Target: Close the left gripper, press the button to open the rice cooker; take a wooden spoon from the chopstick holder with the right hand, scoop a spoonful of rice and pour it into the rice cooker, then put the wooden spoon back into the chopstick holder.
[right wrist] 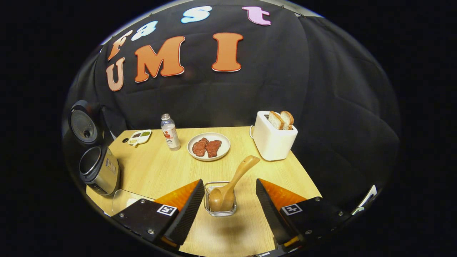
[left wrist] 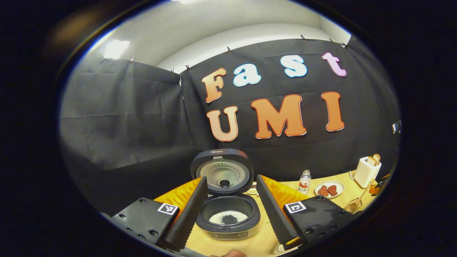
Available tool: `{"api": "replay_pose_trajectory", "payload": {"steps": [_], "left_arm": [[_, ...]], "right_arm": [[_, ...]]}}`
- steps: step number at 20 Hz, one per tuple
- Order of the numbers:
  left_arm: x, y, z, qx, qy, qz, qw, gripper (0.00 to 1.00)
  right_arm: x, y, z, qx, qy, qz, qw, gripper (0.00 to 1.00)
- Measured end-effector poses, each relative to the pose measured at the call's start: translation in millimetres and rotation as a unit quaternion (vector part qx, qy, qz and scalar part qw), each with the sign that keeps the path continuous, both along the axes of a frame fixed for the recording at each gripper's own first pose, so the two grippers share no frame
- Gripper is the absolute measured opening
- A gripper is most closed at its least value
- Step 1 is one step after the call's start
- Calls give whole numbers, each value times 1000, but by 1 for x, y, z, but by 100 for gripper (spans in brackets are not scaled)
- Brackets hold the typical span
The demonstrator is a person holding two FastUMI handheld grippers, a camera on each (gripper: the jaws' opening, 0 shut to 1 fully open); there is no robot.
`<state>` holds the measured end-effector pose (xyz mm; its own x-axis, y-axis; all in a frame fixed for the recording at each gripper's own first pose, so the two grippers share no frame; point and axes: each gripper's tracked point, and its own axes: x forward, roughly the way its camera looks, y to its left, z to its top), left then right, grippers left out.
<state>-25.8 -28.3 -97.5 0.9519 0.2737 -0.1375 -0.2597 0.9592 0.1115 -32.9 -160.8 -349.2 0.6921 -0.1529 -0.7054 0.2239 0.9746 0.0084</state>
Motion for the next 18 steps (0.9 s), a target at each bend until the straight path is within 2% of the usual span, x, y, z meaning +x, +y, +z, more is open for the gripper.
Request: {"api": "replay_pose_trajectory", "payload": {"steps": [4,6,10,14,16,17,18], "left_arm": [[-16,-12,-1,8,6,4,1000,98],[-22,-17,-1,13,12,4,1000,98],[-36,-20,3,34,19,10,999,99],[-52,-13,2,56,37,24,997,100],[-57,-9,0,59,44,31,997,100],[-58,-7,-2,60,49,34,996,100],[-60,-6,-4,62,54,37,996,100]], "right_arm": [[-9,-9,-24,24,18,-7,1000,91],[-5,-10,-37,33,21,3,999,91],[23,-17,-64,56,28,4,998,91],[46,-16,-99,87,50,-6,995,85],[59,-10,-104,106,43,-8,993,78],[63,-9,-106,110,41,-11,993,67],[64,-9,-111,111,42,-13,993,66]]}}
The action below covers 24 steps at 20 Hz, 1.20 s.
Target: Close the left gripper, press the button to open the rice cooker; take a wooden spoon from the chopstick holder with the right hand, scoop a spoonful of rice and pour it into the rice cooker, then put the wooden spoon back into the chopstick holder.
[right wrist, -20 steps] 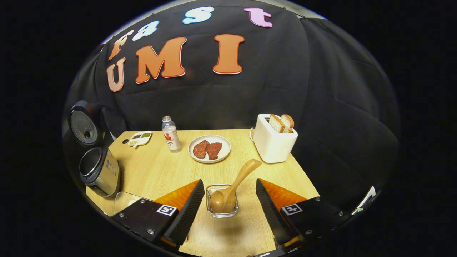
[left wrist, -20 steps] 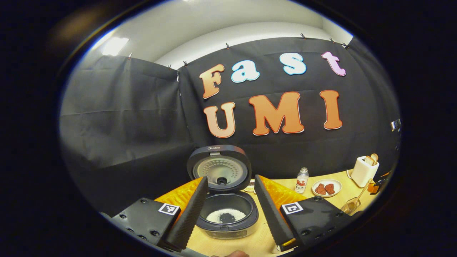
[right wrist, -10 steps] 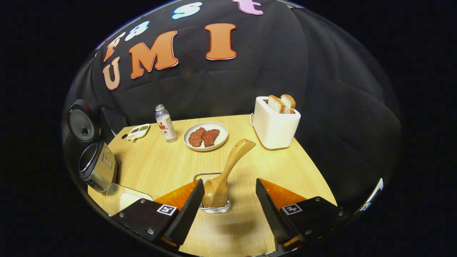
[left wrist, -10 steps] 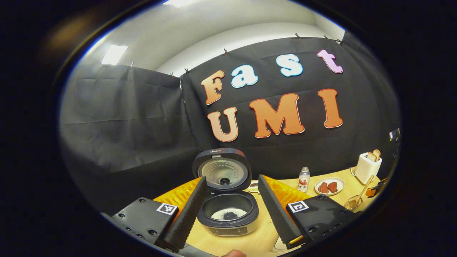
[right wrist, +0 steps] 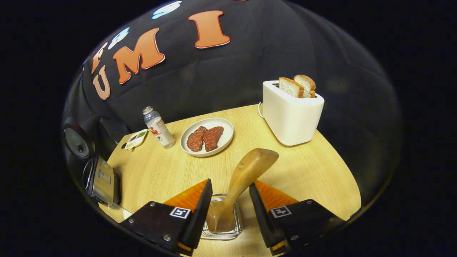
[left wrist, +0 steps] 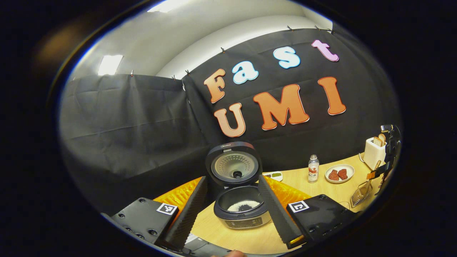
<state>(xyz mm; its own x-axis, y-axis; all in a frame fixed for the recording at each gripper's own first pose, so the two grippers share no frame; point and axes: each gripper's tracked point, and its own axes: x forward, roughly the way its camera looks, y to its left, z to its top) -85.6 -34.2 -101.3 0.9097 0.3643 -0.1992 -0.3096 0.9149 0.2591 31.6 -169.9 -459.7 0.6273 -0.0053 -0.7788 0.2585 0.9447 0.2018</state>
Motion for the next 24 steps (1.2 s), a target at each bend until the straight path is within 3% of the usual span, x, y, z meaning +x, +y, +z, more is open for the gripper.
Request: {"api": "replay_pose_trajectory", "payload": {"steps": [4,5,7,12,16,20,22,23,24], "left_arm": [[-4,2,-5,5,10,3,1000,100],[-3,2,-6,4,12,3,1000,100],[0,0,-9,-1,12,1,1000,100],[13,-6,-15,-12,9,-26,1000,100],[30,3,-14,-27,-5,-48,998,100],[41,26,-19,-45,-11,-52,998,100],[43,38,-22,-55,-12,-51,997,89],[45,43,-24,-59,-12,-52,997,97],[46,49,-26,-61,-13,-51,997,97]], "right_arm": [[3,-1,-8,22,9,-24,999,41],[4,-3,-7,31,9,-35,999,27],[1,2,-4,53,8,-48,997,20],[-14,8,7,37,1,-40,999,12],[-14,7,27,19,-7,-59,998,10],[-5,11,77,2,-50,-69,996,10],[-6,15,105,-13,-72,-64,995,10],[-6,20,119,-15,-83,-59,995,10],[-7,28,133,-14,-94,-54,994,9]]}}
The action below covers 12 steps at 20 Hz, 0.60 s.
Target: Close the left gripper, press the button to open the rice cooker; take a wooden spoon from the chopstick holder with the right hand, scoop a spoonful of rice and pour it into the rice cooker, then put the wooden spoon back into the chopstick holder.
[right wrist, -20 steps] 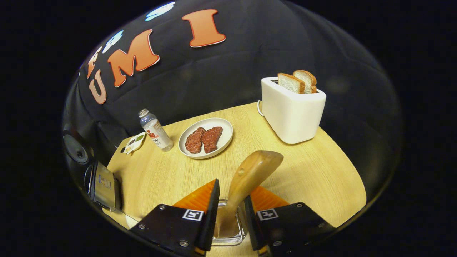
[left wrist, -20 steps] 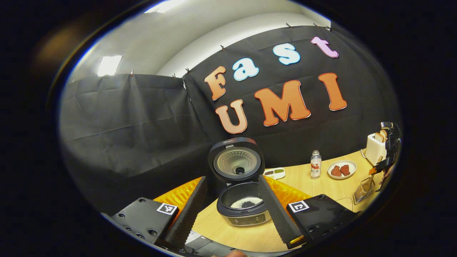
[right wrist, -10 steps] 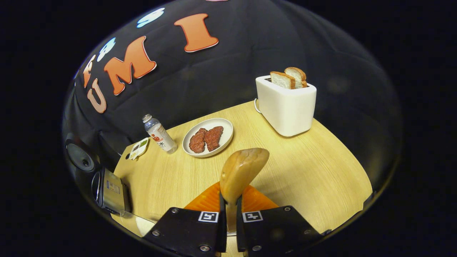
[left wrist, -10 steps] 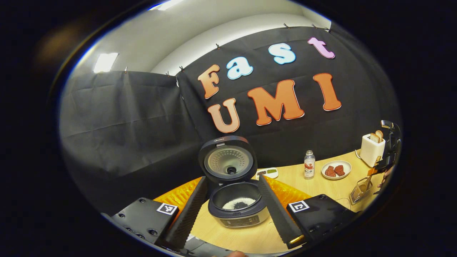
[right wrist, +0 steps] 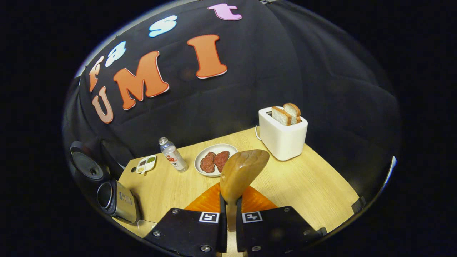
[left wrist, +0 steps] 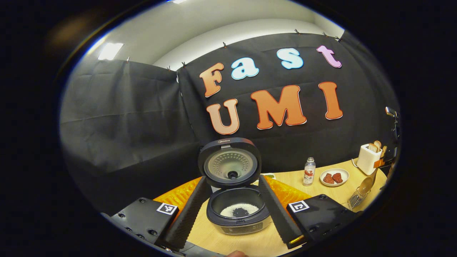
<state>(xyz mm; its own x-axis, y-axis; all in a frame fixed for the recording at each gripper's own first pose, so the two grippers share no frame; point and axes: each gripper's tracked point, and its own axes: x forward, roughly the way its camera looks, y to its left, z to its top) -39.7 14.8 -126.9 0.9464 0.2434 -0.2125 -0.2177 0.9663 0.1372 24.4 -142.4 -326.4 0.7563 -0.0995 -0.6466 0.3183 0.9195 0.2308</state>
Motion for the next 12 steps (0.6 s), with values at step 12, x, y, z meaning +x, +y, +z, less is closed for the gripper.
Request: {"api": "replay_pose_trajectory", "payload": {"steps": [12], "left_arm": [[-3,49,-17,-23,3,9,1000,100]], "right_arm": [[-34,165,34,46,-9,144,988,9]]}}
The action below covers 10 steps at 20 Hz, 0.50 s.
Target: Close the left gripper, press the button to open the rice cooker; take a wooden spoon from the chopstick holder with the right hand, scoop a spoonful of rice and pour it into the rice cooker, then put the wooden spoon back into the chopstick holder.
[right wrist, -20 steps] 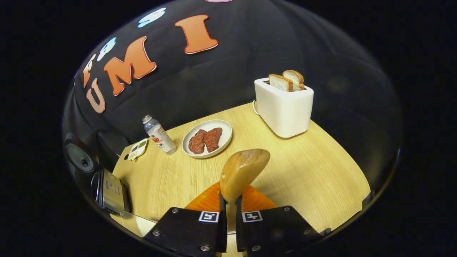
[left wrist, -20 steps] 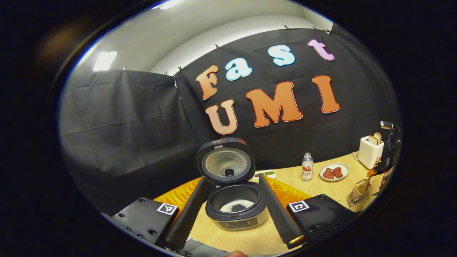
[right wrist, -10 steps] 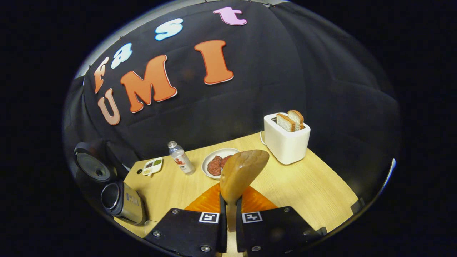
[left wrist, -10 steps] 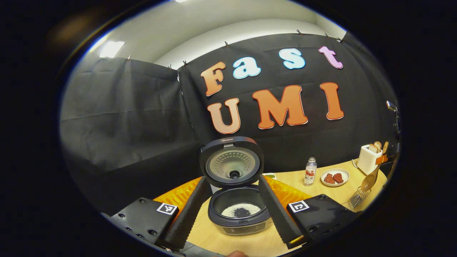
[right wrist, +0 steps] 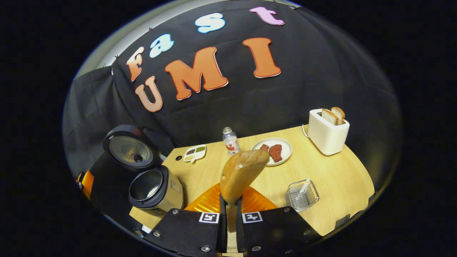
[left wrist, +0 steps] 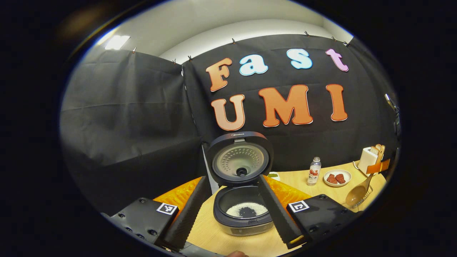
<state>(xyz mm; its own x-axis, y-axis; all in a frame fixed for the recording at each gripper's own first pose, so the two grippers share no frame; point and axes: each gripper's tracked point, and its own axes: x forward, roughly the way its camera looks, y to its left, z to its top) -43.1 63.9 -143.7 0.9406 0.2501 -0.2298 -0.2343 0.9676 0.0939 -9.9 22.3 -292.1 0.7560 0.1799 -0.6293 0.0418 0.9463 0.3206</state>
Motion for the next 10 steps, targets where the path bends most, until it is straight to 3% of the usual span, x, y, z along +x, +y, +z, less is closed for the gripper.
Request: {"api": "replay_pose_trajectory", "payload": {"steps": [5,10], "left_arm": [[-7,20,-5,5,9,19,1000,97],[-15,28,-9,15,17,31,999,100]], "right_arm": [[-15,13,-36,-90,12,37,995,9],[-22,12,-67,-203,-3,68,977,10]]}}
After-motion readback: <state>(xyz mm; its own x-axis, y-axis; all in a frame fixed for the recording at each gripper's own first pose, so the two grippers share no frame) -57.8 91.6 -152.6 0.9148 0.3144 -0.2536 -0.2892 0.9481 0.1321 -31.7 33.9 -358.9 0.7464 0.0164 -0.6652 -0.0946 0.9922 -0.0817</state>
